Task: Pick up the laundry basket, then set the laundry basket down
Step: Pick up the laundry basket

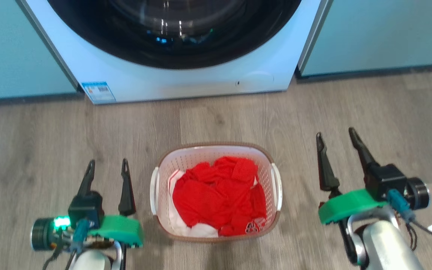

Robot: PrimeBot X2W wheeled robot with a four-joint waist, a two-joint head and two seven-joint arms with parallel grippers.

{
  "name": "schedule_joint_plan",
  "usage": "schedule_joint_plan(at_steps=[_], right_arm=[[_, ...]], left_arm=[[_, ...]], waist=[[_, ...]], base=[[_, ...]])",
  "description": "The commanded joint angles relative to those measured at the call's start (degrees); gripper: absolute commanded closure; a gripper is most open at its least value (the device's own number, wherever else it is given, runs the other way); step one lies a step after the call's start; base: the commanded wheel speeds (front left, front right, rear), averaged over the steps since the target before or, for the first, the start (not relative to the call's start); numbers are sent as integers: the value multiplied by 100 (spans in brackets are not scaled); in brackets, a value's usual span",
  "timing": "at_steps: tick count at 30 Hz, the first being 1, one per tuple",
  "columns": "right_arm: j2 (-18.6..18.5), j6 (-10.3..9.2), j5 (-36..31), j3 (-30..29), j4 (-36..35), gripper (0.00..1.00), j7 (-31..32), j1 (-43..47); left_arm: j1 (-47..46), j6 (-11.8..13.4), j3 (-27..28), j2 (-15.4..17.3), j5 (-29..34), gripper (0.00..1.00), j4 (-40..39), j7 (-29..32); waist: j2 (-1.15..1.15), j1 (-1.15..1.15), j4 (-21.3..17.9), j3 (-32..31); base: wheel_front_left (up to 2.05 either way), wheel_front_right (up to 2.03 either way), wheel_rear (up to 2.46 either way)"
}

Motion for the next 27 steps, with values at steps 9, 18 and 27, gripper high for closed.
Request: schedule_joint_plan(at_steps=[9,18,27], right_arm=[[-51,34,-54,-109,265,0,-70,-983],[-51,34,-73,-146,812,0,-70,-1577],[-51,34,52,-90,1630,0,-70,-2035]], left_arm=[[-1226,-73,90,-28,-26,0,483,-69],[-1932,-73,-19,-29,-143,0,1163,-69],[-2466,-106,-269,-29,-275,0,1945,-69]], waist=[[0,0,58,1505],[0,0,164,2362],[0,0,264,3051]], base=[[0,0,0],[0,0,0],[0,0,0]])
